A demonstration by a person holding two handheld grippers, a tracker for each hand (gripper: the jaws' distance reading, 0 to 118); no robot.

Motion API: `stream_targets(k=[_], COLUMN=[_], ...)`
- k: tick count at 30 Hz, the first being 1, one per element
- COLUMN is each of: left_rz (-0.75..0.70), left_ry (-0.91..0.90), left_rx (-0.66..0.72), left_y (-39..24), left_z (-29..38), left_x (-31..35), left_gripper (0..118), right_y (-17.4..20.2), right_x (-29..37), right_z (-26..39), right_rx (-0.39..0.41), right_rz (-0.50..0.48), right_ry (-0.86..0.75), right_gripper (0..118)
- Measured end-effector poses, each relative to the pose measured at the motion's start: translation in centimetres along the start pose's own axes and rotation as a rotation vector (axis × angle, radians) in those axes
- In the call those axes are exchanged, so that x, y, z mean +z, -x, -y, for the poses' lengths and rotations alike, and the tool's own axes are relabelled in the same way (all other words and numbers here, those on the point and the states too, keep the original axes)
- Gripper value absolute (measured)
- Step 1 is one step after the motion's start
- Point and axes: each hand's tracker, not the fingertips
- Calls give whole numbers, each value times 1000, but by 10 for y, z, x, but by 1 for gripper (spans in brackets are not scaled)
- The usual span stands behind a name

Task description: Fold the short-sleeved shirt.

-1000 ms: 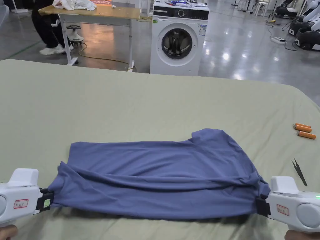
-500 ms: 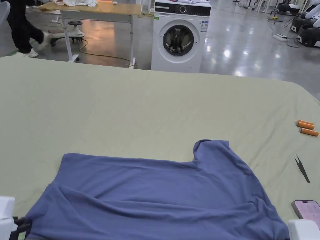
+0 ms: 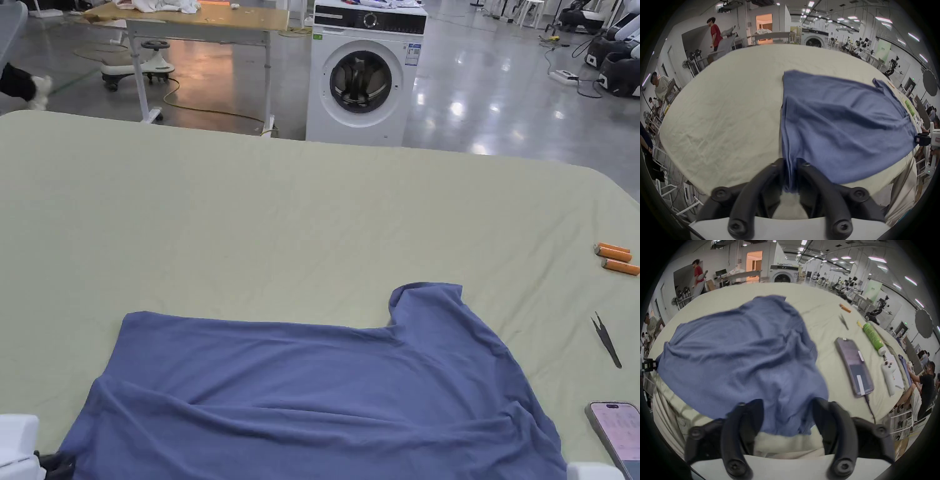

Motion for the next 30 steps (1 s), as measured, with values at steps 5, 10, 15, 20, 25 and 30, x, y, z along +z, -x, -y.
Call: stream_targets(k=[5,10,15,20,25,30], left_rz=[35,34,28,38,13,17], left_ry=[-218,-423,-551,-568,-532,-361], left_rx=[-37,-79,-104,-118,-89,-60], left_y=[-21,-54,-75,-86,-68,-28], left_z=[-29,-56,-66,-72,-98,-147], left_x=[23,36,37,37,10,-47], left_gripper=[49,45,0,0,0,0], right_y=[6,36,71,99,115,121], right_x=[26,41,46,48,45,35], right_z=[-36,-68,-87,-95,-99,-104], right_rx=[-36,-68,-89,-70,-55,-42], right_rz=[11,-6,-45,-78,-118,-147], right_ry=[-238,-491,-603,-648,-673,-658], right_gripper=[72,69,6,1,0,0])
